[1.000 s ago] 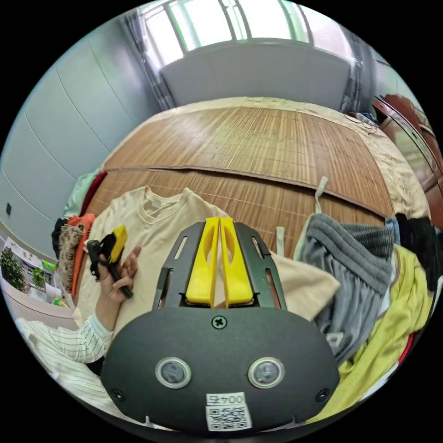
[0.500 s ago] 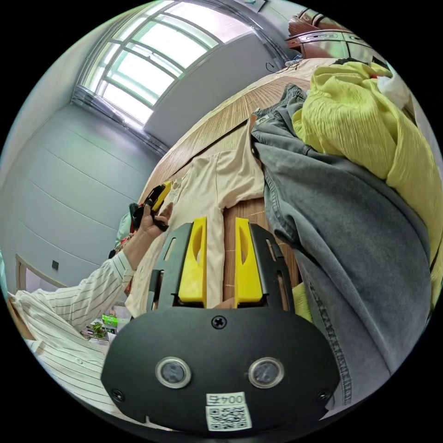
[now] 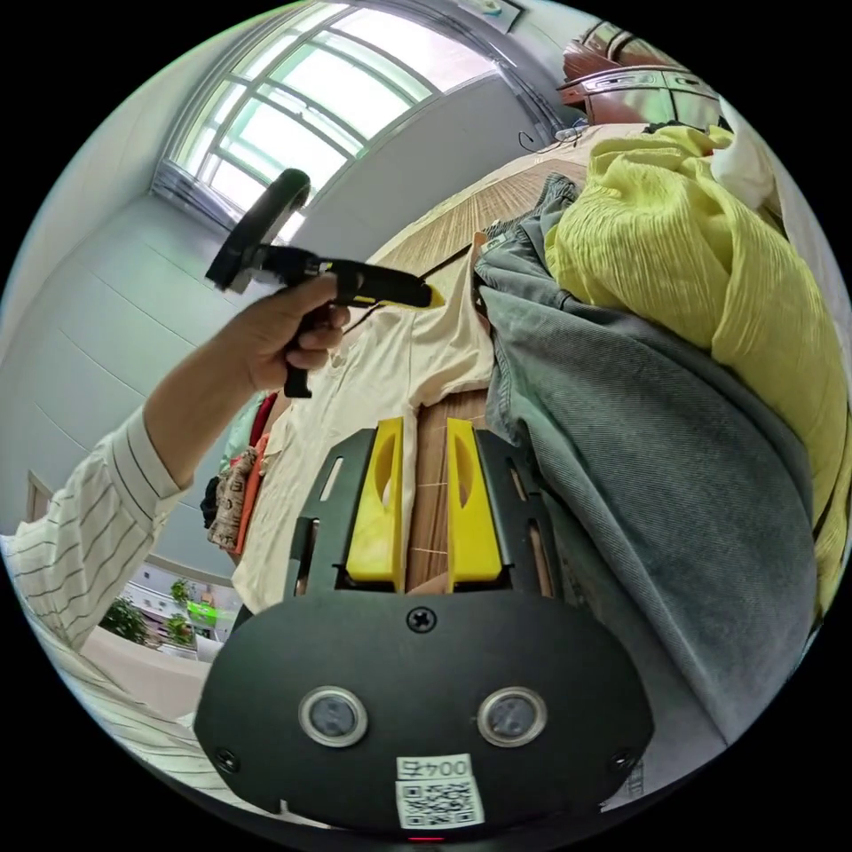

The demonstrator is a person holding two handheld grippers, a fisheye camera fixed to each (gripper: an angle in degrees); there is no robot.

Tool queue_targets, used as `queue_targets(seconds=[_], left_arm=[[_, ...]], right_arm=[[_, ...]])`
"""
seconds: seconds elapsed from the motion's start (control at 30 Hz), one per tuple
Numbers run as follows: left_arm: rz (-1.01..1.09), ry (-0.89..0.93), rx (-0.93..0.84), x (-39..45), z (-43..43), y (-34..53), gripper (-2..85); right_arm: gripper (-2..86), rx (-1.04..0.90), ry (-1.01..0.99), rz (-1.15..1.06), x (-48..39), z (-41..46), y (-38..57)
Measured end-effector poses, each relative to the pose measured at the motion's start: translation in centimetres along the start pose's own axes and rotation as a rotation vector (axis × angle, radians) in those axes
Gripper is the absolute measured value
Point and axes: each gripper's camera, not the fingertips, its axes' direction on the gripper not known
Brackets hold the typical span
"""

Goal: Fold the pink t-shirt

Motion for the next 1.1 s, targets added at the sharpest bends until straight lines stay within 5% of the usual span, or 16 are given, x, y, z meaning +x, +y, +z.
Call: queue_targets(seconds=[0.37,0.7,0.97,1.1], left_arm=[[-0.11,-0.045,-0.121,3.3,5.4,-8.4,9.5],[-0.123,-0.102,-0.159,1.8,6.6,-10.3,2.9],[-0.176,0.122,-0.13,-5.1,4.4,-9.0,1.1],[-0.251,0.383,-0.069,-12.7,2.9,-6.1,1.0]], right_arm=[[8.1,-0.013,-0.023,0.017,1.9,-0.8,-0.5],[6.7,-0.025,-0.046,0.03,3.2,-1.2,-0.7],[6.1,-0.027,-0.047,0.027,3.7,-1.3,-0.7],[6.0,-0.032,-0.047,0.017,3.6,-0.9,-0.6]])
